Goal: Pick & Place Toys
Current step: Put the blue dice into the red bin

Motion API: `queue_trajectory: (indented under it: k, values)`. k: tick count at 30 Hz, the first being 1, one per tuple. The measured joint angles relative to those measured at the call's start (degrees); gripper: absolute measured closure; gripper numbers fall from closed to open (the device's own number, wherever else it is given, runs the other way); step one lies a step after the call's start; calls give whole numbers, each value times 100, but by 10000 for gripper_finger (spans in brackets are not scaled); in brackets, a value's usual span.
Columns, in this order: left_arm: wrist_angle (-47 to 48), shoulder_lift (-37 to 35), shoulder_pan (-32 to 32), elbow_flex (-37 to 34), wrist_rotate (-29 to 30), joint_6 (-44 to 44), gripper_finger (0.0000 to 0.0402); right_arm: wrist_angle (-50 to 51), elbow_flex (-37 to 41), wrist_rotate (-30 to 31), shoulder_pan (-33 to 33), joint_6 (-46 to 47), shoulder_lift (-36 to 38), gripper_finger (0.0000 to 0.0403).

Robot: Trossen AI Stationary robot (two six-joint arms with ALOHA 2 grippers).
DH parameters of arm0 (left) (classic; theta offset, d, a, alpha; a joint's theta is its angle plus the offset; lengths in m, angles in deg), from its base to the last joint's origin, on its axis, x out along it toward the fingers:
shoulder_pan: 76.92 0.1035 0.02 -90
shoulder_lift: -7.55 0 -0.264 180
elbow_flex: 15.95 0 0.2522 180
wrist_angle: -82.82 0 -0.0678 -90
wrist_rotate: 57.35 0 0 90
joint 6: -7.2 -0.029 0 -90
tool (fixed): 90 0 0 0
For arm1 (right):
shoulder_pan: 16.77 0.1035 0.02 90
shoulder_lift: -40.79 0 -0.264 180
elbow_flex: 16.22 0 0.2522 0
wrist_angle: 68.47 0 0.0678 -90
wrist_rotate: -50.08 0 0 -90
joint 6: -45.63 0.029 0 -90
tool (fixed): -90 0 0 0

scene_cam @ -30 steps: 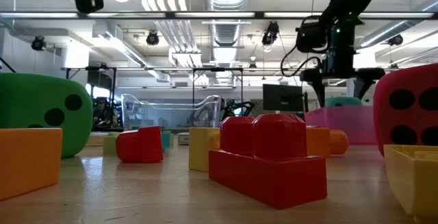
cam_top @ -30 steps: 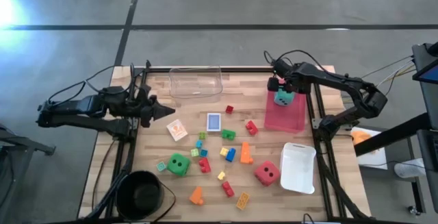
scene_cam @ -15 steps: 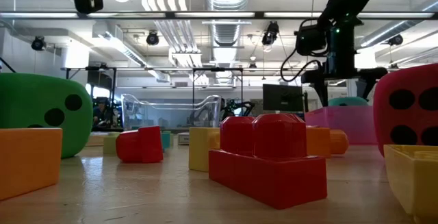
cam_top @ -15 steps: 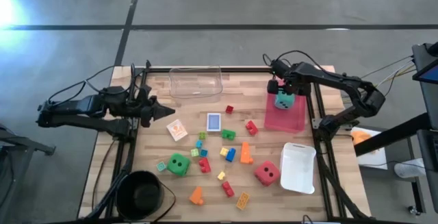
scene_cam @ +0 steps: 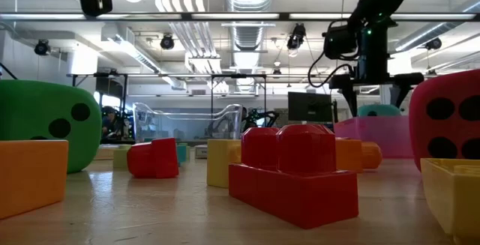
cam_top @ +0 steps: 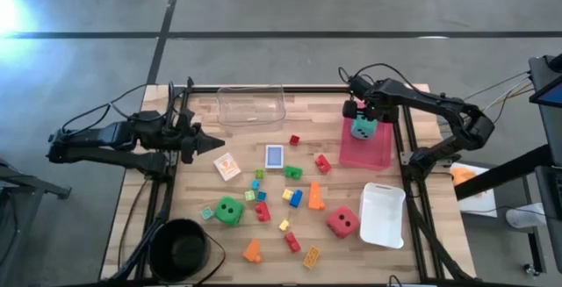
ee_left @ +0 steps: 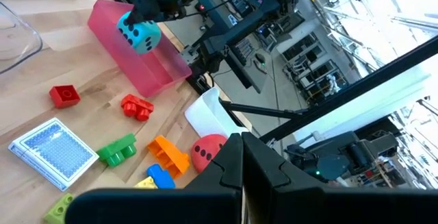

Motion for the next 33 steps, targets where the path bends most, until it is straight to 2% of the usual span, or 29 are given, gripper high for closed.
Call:
queue_trajectory:
  k: [5, 33]
  values:
    - [2, 0, 1, 0, -13, 0, 399, -130, -6, -3, 12, -251, -2, 18]
    - [11, 2, 1, -2, -11, 2, 399, -207, 1, -15, 10, -221, -2, 19]
